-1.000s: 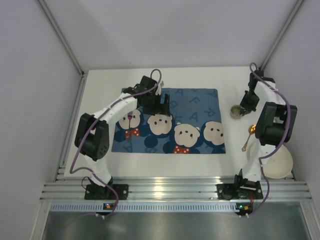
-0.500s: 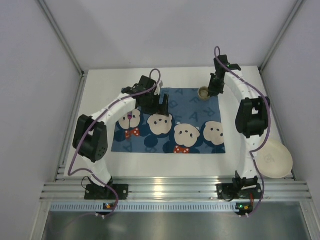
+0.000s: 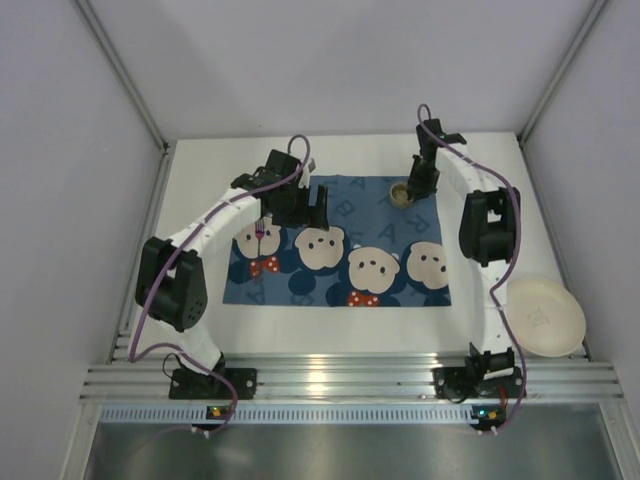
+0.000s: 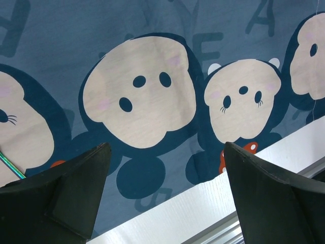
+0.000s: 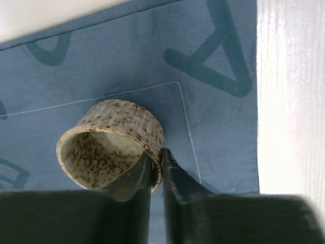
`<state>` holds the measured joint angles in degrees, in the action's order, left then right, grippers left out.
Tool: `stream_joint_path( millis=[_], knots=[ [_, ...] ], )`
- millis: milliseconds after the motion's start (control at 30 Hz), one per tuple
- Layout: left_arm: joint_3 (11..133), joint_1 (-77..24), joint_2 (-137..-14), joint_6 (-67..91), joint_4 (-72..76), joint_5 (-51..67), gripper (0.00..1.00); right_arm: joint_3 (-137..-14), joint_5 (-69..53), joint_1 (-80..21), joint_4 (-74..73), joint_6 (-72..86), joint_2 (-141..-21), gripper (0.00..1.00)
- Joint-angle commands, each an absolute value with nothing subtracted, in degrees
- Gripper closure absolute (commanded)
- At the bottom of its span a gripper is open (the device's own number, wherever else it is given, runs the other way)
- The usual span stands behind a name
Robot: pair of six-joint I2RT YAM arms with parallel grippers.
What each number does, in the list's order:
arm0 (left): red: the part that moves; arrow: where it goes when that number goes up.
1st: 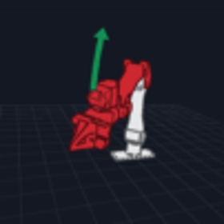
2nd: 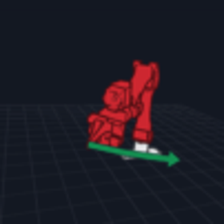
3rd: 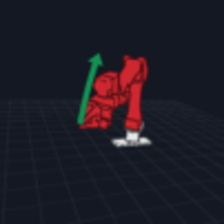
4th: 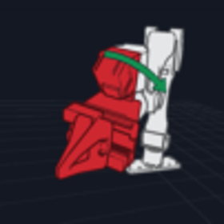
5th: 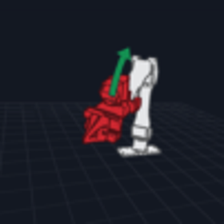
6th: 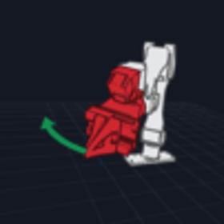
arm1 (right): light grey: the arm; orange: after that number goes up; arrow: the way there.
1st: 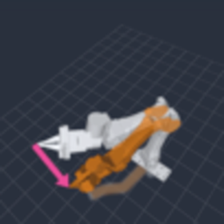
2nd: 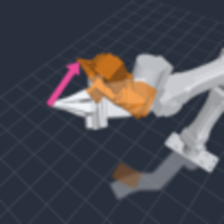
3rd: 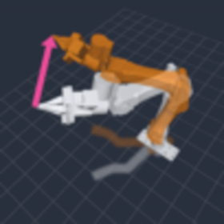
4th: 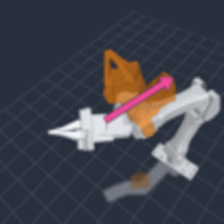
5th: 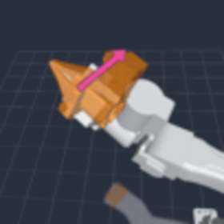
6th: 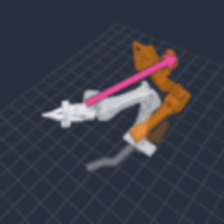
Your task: Set the dinner table for one person
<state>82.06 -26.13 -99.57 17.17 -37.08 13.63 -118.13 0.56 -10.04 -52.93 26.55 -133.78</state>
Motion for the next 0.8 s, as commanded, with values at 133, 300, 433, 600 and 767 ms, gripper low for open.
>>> stream_joint_path(
  millis=[133,300,433,600,767],
  knots=[
    [82.4,-25.6,-97.6,15.4,-37.6,14.2,0.02,-117.2,2.3,-10.9,-51.9,25.8,-129.2,0.39],
    [81.5,-25.6,-97.6,15.7,-37.0,15.6,0.02,-110.5,5.7,-9.8,-52.1,23.2,-121.7,0.31],
    [79.0,-25.6,-97.3,16.6,-35.7,16.5,0.02,-100.4,9.6,-6.3,-52.1,20.7,-110.5,0.27],
    [77.3,-25.6,-96.9,17.3,-33.8,18.0,0.02,-84.9,10.1,4.2,-51.9,19.9,-98.7,0.26],
    [74.5,-25.7,-96.9,18.3,-31.7,19.4,0.03,-75.3,9.1,14.1,-52.2,18.1,-93.9,0.26]
  ],
)
